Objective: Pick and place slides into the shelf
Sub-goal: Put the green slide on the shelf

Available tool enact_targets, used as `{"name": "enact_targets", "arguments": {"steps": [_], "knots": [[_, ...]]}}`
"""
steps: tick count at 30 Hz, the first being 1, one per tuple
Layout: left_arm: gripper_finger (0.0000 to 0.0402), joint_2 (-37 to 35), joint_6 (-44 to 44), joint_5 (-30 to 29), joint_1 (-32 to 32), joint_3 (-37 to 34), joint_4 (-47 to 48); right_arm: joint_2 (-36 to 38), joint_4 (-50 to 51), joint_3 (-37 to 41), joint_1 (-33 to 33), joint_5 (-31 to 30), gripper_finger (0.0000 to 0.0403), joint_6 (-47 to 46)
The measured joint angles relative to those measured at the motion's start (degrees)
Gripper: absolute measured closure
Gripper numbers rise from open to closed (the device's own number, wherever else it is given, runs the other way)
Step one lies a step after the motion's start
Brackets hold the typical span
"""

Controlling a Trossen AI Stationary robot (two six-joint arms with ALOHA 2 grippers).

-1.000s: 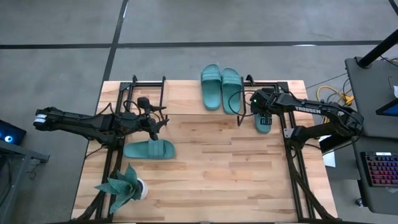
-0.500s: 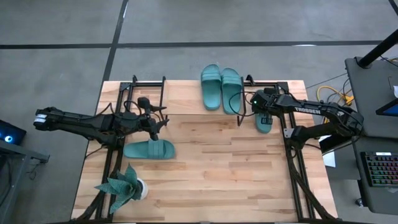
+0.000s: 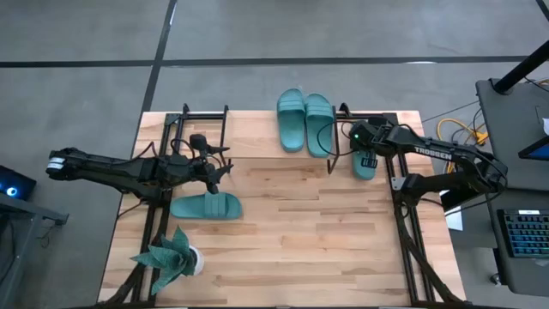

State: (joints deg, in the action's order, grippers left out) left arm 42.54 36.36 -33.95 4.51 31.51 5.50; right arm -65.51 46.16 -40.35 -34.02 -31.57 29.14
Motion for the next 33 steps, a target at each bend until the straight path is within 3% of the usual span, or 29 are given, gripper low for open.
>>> {"name": "enact_targets", "arguments": {"steps": [11, 22, 29, 33], "knots": [[0.0145, -0.04, 0.0, 0.0, 0.0, 0.0, -0.13, 6.24, 13.16, -10.16, 5.42, 0.18, 0.0394, -2.61], [0.0145, -0.22, 0.0, 0.0, 0.01, 0.0, -0.46, 8.26, 28.26, -30.49, 16.9, -5.92, 0.0394, -13.02], [0.0145, -0.33, 0.0, 0.1, 0.01, 0.0, -0.66, 8.03, 26.14, -36.52, 24.55, -6.09, 0.0394, -17.58], [0.0145, -0.71, 1.67, 3.31, 0.0, 0.0, -0.85, 7.97, 22.08, -37.1, 28.17, -5.41, 0.0394, -20.51]]}}
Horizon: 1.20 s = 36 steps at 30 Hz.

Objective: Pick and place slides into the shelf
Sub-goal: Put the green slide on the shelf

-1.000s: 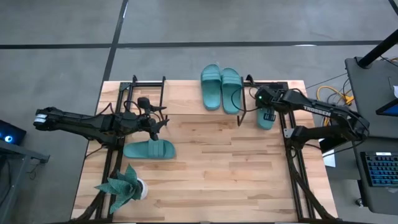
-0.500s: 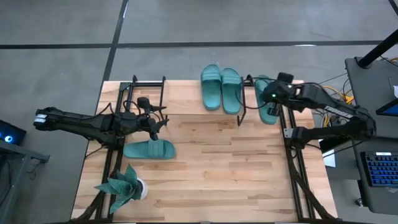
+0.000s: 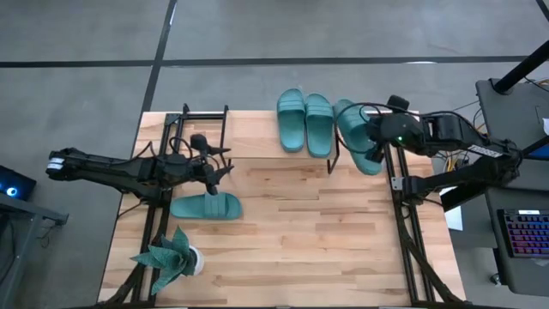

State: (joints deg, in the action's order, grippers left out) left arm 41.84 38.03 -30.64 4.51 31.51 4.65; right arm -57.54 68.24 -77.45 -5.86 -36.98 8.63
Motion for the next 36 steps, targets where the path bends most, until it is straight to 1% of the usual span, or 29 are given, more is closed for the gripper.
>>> {"name": "enact_targets", "arguments": {"steps": [2, 4, 10, 15, 18, 21, 23, 27, 30, 34, 36], "knots": [[0.0145, -0.14, 0.77, 2.54, 0.0, 0.0, -0.17, 0.08, -3.49, 0.68, 1.8, 1.87, 0.0394, 0.57], [0.0145, -0.66, 1.28, 5.11, 0.0, 0.0, -0.17, 0.1, -8.29, 2.07, 3.42, 4.65, 0.0394, 3.41], [0.0145, -2.37, 1.53, 11.95, 0.0, 0.0, -1.49, -0.33, -26.81, 6.25, 6.37, 20.06, 0.0394, 14.96], [0.0145, -4.12, 2.32, 13.89, 0.0, 0.0, -2.29, -0.29, -38.19, 10.45, 7.01, 30.75, 0.0394, 22.45], [0.0145, -4.66, 3.41, 15.94, 0.0, 0.0, -5.97, -0.42, -45.24, 13.58, 6.98, 36.54, 0.0394, 26.29], [0.0145, -4.28, 5.67, 22.08, 0.0, 0.0, -9.49, -0.99, -50.64, 16.59, 7.0, 37.44, 0.0394, 29.66], [0.0145, -3.37, 7.44, 25.02, 0.05, 0.0, -11.87, -1.42, -52.9, 18.11, 6.98, 37.61, 0.0394, 30.78], [0.0145, -0.25, 12.17, 25.56, 0.0, 0.02, -14.43, -2.26, -56.85, 20.1, 6.96, 38.46, 0.0394, 31.33], [0.0145, 2.76, 13.97, 25.56, 0.0, 0.0, -17.21, -2.88, -57.07, 20.37, 6.98, 39.13, 0.0394, 31.34], [0.0145, 6.76, 15.92, 25.56, 0.0, 0.02, -23.55, -4.27, -57.68, 19.97, 6.97, 43.81, 0.0394, 30.25], [0.0145, 8.77, 17.85, 25.56, 0.0, 0.0, -26.17, -4.87, -58.53, 19.69, 7.05, 44.98, 0.0394, 30.43]]}}
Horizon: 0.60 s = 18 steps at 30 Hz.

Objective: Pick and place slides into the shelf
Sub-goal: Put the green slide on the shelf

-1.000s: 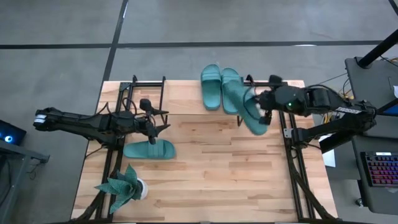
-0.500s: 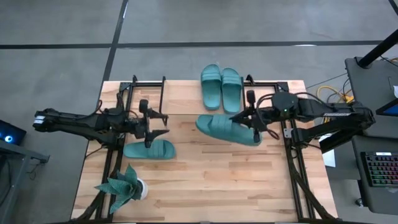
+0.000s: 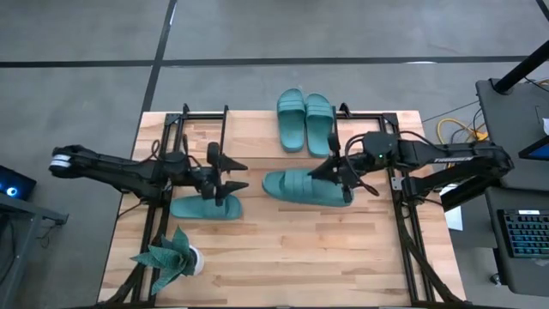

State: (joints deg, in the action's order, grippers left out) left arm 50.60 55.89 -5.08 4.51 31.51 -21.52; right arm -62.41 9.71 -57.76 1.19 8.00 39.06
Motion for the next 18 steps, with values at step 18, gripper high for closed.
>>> {"name": "enact_targets", "arguments": {"steps": [18], "knots": [[0.0145, 14.26, 3.4, 1.61, 0.0, 6.36, -8.11, -3.04, -1.45, -0.91, -0.09, 2.5, 0.0394, 1.81]]}}
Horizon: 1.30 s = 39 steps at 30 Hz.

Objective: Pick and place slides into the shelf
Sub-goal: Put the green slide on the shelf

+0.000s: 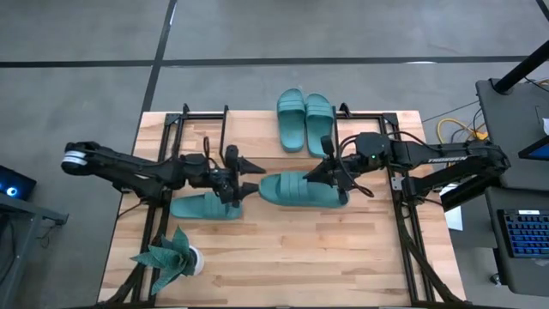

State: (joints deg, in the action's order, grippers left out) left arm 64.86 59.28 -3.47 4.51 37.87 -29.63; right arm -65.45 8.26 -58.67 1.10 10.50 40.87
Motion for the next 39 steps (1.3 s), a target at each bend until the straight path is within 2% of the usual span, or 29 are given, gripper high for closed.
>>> {"name": "enact_targets", "arguments": {"steps": [7, 18, 21, 24, 32, 39], "knots": [[0.0145, 1.68, -0.82, 4.6, 0.02, 1.73, 0.02, 0.0, 0.06, 0.13, 0.0, 0.02, 0.0394, 0.08], [0.0157, 5.34, -4.75, 7.86, 0.02, 5.57, 0.12, 0.0, -0.19, 0.2, 0.0, -0.02, 0.0394, 0.78], [0.0183, 6.29, -4.83, 7.88, 0.0, 6.12, 0.02, 0.0, -0.15, 0.2, 0.0, -0.08, 0.0394, 1.04], [0.0225, 6.32, -4.85, 7.87, 0.0, 6.14, 0.2, 0.0, -0.14, 0.2, 0.0, -1.33, 0.0394, 1.17], [0.038, 5.46, -4.81, 8.93, 0.07, 6.14, 0.63, 0.07, -0.31, 0.2, -0.02, -2.19, 0.0394, 1.19], [0.0384, 4.68, -4.87, 8.35, 0.04, 6.08, 0.49, 0.09, -1.06, 0.2, 0.0, -4.27, 0.0391, 1.73]]}}
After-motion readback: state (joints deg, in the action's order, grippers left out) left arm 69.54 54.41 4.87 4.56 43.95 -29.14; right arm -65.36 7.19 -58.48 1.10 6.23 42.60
